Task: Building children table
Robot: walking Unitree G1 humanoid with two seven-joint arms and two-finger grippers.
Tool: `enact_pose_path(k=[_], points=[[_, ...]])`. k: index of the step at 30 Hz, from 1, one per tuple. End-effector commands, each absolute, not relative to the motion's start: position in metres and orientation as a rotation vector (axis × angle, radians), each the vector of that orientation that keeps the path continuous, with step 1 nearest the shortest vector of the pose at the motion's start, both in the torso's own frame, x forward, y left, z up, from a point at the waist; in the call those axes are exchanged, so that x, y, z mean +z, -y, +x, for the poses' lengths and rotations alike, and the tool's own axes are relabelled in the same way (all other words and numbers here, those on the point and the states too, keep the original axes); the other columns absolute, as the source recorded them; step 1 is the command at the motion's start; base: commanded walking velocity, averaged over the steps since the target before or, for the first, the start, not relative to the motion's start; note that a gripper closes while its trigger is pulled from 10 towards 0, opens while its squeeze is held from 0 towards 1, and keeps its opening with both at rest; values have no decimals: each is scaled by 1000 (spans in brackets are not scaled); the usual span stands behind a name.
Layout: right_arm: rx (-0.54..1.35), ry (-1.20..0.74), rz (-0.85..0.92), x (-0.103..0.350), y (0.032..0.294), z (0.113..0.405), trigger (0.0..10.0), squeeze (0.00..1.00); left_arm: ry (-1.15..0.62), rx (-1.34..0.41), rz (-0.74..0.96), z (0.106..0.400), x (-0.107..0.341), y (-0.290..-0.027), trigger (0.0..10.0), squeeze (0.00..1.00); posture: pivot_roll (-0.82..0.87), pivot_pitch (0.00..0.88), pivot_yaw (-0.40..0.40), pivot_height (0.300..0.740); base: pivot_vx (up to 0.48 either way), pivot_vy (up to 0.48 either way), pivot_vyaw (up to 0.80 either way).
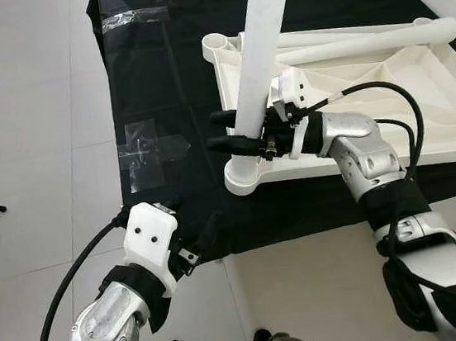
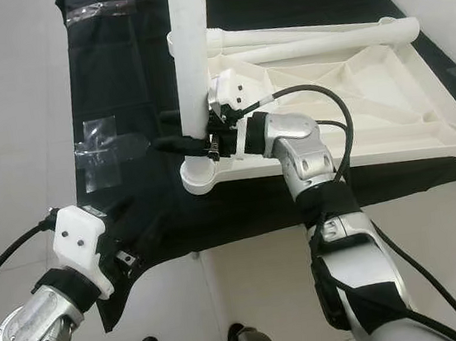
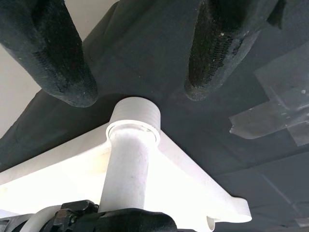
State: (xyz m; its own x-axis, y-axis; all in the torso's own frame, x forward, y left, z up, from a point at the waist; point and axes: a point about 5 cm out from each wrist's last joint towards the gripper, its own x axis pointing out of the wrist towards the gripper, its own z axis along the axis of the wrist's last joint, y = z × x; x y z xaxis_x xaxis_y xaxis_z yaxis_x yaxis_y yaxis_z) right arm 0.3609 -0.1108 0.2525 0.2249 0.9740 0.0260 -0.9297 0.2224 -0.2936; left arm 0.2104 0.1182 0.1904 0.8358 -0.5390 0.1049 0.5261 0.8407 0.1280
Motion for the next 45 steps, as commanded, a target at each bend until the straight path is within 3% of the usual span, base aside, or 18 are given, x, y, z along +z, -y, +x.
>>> enact_pose_path(k=[1, 7, 10, 11, 13, 20, 21, 23, 24, 25, 26, 27, 34, 35, 36, 37, 38, 45], points=[[1374, 171, -263, 236, 103, 358, 0, 0, 123, -575, 101, 207, 188, -117, 10000, 0, 125, 242, -100, 740, 0, 0, 0], [1186, 146, -247, 214, 103, 359, 0, 0, 121, -578, 100, 206, 187, -116, 10000, 0, 122, 237, -111, 740, 0, 0, 0], [846, 77, -169, 187, 98, 351, 0, 0, 121, -580, 104, 205, 187, -115, 10000, 0, 149, 239, -138, 740, 0, 0, 0], [846, 77, -169, 187, 98, 351, 0, 0, 121, -580, 104, 205, 187, -115, 10000, 0, 149, 239, -138, 740, 0, 0, 0], [650, -18, -84, 151, 82, 306, 0, 0, 123, -567, 106, 205, 187, -118, 10000, 0, 123, 229, -123, 740, 0, 0, 0], [637, 26, -115, 160, 79, 324, 0, 0, 129, -586, 98, 207, 188, -113, 10000, 0, 131, 234, -122, 740, 0, 0, 0], [649, 31, -118, 162, 77, 326, 2588, 0, 129, -582, 101, 208, 188, -115, 10000, 0, 130, 232, -123, 740, 0, 0, 0], [652, 33, -122, 163, 75, 327, 2588, 0, 129, -578, 102, 208, 188, -115, 10000, 0, 131, 232, -124, 740, 0, 0, 0], [662, 58, -115, 167, 74, 328, 10000, 0, 129, -574, 104, 208, 188, -116, 10000, 0, 130, 232, -123, 740, 0, 0, 0], [670, 81, -92, 172, 74, 329, 10000, 525, 130, -572, 105, 209, 188, -117, 10000, 0, 129, 232, -121, 740, 0, 0, 0], [670, 81, -92, 172, 74, 329, 10000, 525, 130, -572, 105, 209, 188, -117, 10000, 0, 129, 232, -121, 740, 0, 0, 0], [689, 96, -57, 181, 72, 323, 10000, 1000, 131, -573, 106, 209, 188, -117, 10000, 0, 122, 231, -115, 740, 0, 0, 0], [765, 125, -43, 184, 89, 323, 10000, 1000, 129, -587, 101, 209, 188, -114, 10000, 0, 107, 238, -108, 740, 0, 0, 0], [780, 129, -50, 184, 92, 322, 10000, 847, 128, -587, 100, 209, 188, -114, 10000, 0, 107, 238, -108, 740, 0, 0, 0], [808, 130, -46, 183, 97, 319, 10000, 408, 126, -588, 100, 209, 187, -114, 10000, 0, 103, 241, -106, 740, 0, 0, 0], [826, 129, -43, 183, 100, 317, 10000, 408, 125, -589, 99, 209, 187, -114, 10000, 0, 103, 241, -106, 740, 0, 0, 0], [847, 128, -40, 182, 104, 314, 10000, 0, 123, -589, 98, 209, 186, -114, 10000, 0, 99, 243, -105, 740, 0, 0, 0], [824, 120, -71, 175, 136, 306, 10000, 0, 112, -577, 80, 209, 182, -115, 10000, 0, 89, 247, -100, 740, 0, 0, 0]])
